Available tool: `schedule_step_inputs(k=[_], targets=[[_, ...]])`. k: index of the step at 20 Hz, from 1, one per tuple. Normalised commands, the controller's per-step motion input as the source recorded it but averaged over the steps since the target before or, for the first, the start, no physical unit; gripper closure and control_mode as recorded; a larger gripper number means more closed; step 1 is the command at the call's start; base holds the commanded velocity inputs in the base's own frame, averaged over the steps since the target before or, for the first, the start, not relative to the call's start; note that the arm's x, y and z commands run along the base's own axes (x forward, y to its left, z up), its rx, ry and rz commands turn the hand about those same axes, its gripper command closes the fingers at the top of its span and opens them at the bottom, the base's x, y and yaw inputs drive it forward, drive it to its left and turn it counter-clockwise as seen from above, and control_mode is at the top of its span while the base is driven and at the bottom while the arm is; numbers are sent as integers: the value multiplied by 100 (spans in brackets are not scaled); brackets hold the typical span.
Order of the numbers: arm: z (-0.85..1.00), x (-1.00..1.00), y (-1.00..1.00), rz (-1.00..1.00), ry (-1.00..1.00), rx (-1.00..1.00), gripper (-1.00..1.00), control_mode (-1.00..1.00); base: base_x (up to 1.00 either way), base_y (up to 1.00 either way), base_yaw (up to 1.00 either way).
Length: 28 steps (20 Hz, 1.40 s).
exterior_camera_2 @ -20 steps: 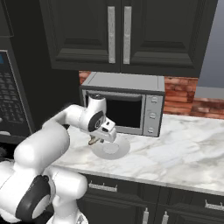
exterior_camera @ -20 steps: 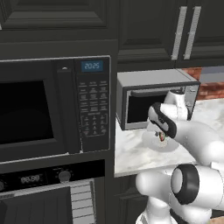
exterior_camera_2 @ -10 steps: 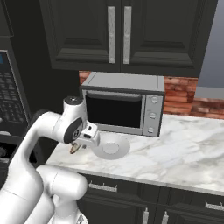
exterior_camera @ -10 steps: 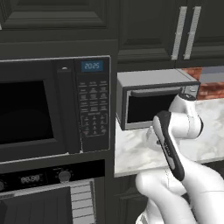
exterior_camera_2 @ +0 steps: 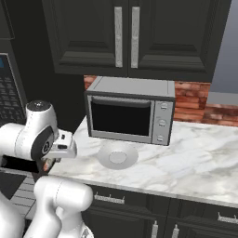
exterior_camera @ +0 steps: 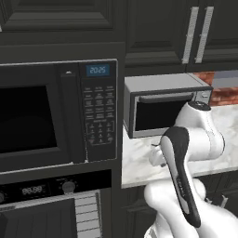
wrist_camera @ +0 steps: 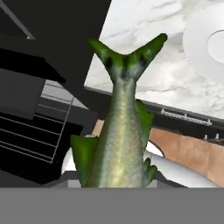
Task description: Place the fish on the rack of the oven.
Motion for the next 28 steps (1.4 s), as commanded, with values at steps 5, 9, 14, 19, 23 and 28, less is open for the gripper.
schedule_step_inputs(k=[5, 9, 14, 19, 23, 28], targets=[[-10, -39, 100, 17, -23, -9, 100, -100, 0, 0, 0], [-32, -60, 100, 1, -28, -5, 100, -100, 0, 0, 0], [-29, -46, 100, 0, -25, -2, 100, -100, 0, 0, 0], [-58, -16, 100, -4, -19, -1, 100, -100, 0, 0, 0], [-83, -1, 100, -3, -8, 0, 100, -100, 0, 0, 0], [-71, 0, 96, -9, -5, 0, 100, -100, 0, 0, 0]])
